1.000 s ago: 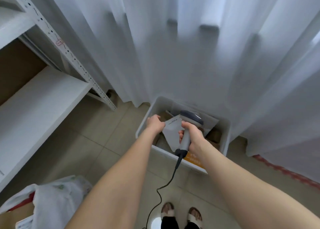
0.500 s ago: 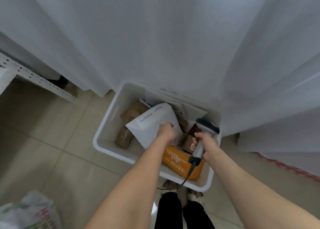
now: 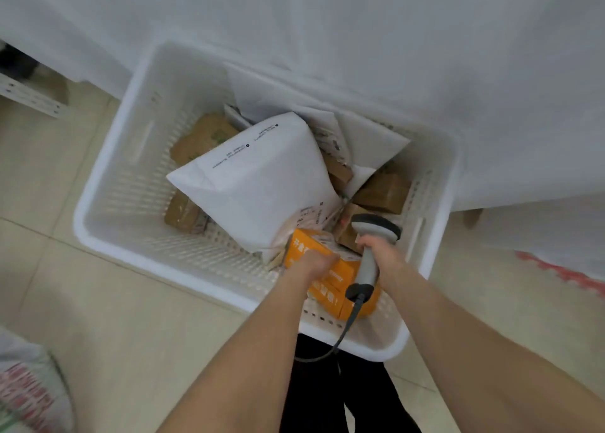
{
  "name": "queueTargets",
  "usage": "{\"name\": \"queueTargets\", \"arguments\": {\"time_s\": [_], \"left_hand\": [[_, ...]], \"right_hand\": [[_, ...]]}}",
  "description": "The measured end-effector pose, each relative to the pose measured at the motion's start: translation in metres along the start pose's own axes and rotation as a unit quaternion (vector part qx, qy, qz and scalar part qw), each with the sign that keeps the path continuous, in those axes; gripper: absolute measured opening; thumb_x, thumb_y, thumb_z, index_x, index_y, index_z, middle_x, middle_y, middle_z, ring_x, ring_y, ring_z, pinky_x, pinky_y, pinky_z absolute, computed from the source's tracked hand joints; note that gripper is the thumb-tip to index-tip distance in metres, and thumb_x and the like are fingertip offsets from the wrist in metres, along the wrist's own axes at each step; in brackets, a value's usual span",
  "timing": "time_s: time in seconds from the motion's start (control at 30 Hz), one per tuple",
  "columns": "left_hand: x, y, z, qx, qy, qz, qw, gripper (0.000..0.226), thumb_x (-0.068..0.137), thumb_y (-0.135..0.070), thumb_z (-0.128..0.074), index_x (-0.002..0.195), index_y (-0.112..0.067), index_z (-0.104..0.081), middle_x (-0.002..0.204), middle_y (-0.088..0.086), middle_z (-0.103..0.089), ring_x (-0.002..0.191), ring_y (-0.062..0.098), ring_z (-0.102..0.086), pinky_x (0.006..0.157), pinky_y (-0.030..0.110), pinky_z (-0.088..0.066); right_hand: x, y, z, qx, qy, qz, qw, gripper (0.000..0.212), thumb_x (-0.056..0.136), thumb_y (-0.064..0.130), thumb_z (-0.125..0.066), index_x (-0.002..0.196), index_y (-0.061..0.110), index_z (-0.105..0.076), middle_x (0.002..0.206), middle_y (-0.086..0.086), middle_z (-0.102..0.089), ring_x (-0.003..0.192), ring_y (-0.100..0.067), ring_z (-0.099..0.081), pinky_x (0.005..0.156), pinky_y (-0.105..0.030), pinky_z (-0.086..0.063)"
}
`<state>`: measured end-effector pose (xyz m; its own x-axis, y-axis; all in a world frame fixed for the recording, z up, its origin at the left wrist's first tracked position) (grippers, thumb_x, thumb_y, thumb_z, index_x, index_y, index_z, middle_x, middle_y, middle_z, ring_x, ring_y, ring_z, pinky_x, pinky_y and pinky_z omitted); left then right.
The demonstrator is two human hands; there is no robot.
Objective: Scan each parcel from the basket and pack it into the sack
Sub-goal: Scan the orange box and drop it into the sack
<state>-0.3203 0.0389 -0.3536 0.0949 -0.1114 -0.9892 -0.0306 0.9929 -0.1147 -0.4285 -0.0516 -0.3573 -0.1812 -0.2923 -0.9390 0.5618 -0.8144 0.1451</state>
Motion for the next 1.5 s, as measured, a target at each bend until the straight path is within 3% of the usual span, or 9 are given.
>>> {"name": "queueTargets", "arguments": {"time_s": [0.17,0.37,0.53,0.7,0.83,0.97,1.23,1.37,1.5], "left_hand": [[0.014,0.007,-0.008,-0.061,0.018,0.061,0.996,0.076,0.094,-0.055,-0.045,0.149,-0.008,-0.024,0.152,0.016,-0.031,0.134,0.041,-0.036,0.096,0.054,-0.043],[0.030,0.015,-0.012,-0.182,0.019,0.095,0.978,0.093,0.084,-0.061,-0.057,0.152,-0.014,-0.014,0.155,0.015,-0.026,0.136,0.042,-0.033,0.101,0.059,-0.039],[0.045,0.014,-0.024,-0.272,-0.035,0.122,0.954,0.116,0.068,-0.060,-0.074,0.151,-0.012,-0.008,0.149,0.017,-0.034,0.131,0.043,-0.038,0.103,0.059,-0.038],[0.054,0.021,-0.024,-0.404,-0.044,0.155,0.901,0.101,0.069,-0.055,-0.075,0.146,-0.014,-0.024,0.138,0.015,-0.048,0.123,0.036,-0.048,0.104,0.050,-0.040],[0.053,0.020,-0.015,-0.439,-0.029,0.134,0.888,0.079,0.079,-0.049,-0.067,0.142,-0.014,-0.035,0.133,0.015,-0.053,0.117,0.034,-0.052,0.095,0.045,-0.039],[0.045,0.013,-0.002,-0.435,-0.010,0.121,0.892,0.062,0.082,-0.049,-0.062,0.129,-0.014,-0.041,0.114,0.017,-0.057,0.080,0.034,-0.054,0.071,0.045,-0.040],[0.020,0.027,0.021,-0.437,0.042,0.127,0.890,0.066,0.082,-0.049,-0.061,0.133,-0.014,-0.040,0.121,0.020,-0.057,0.108,0.040,-0.055,0.100,0.055,-0.039],[-0.033,0.021,0.043,-0.450,0.041,0.085,0.888,0.062,0.082,-0.049,-0.063,0.130,-0.013,-0.046,0.114,0.018,-0.061,0.102,0.036,-0.058,0.099,0.050,-0.042],[-0.108,0.007,0.074,-0.488,0.042,0.034,0.871,0.058,0.084,-0.047,-0.064,0.130,-0.015,-0.051,0.115,0.017,-0.064,0.102,0.034,-0.061,0.095,0.049,-0.045]], "right_hand": [[0.016,-0.010,-0.006,-0.024,0.006,-0.003,1.000,0.030,0.069,0.033,-0.074,0.087,0.012,-0.062,0.094,-0.012,-0.060,0.084,-0.028,-0.058,0.074,-0.038,-0.049],[0.024,-0.010,-0.007,0.011,0.010,0.008,1.000,0.052,0.071,0.034,-0.074,0.114,0.006,-0.066,0.105,-0.014,-0.065,0.087,-0.026,-0.060,0.067,-0.033,-0.048],[0.030,-0.002,-0.008,0.016,0.022,0.028,0.999,0.018,0.076,0.031,-0.070,0.081,0.014,-0.065,0.098,-0.010,-0.061,0.083,-0.023,-0.054,0.073,-0.034,-0.046],[0.030,0.015,-0.006,0.014,0.035,0.060,0.997,0.015,0.082,0.024,-0.067,0.086,0.009,-0.064,0.099,-0.009,-0.062,0.081,-0.021,-0.053,0.072,-0.032,-0.045],[0.022,0.014,-0.009,0.064,0.088,0.079,0.991,0.008,0.087,0.018,-0.063,0.085,0.010,-0.064,0.080,-0.003,-0.064,0.069,-0.016,-0.056,0.061,-0.027,-0.046],[0.014,0.010,-0.018,0.095,0.119,0.070,0.986,0.007,0.085,0.017,-0.065,0.080,0.012,-0.065,0.077,-0.003,-0.066,0.069,-0.016,-0.058,0.067,-0.031,-0.049],[-0.016,0.034,-0.029,0.004,0.166,0.067,0.984,0.019,0.083,0.027,-0.065,0.069,0.015,-0.062,0.078,-0.003,-0.059,0.072,-0.018,-0.053,0.071,-0.033,-0.045],[-0.066,0.049,-0.017,0.030,0.153,0.091,0.984,0.013,0.083,0.023,-0.066,0.078,0.012,-0.062,0.081,-0.006,-0.063,0.071,-0.019,-0.058,0.070,-0.033,-0.048],[-0.142,0.076,-0.003,0.086,0.159,0.105,0.978,0.016,0.084,0.023,-0.066,0.091,0.009,-0.064,0.099,-0.010,-0.066,0.088,-0.025,-0.060,0.085,-0.038,-0.050]]}}
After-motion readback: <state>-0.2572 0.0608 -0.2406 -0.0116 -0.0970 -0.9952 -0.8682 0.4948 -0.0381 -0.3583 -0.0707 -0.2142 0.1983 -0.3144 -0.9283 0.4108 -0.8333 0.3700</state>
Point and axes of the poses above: each hand's wrist, its own x-axis towards the middle knuckle, its own z-axis out of the back of the hand, y = z × x, the point moved 2 cm from there along x, towards the middle knuckle
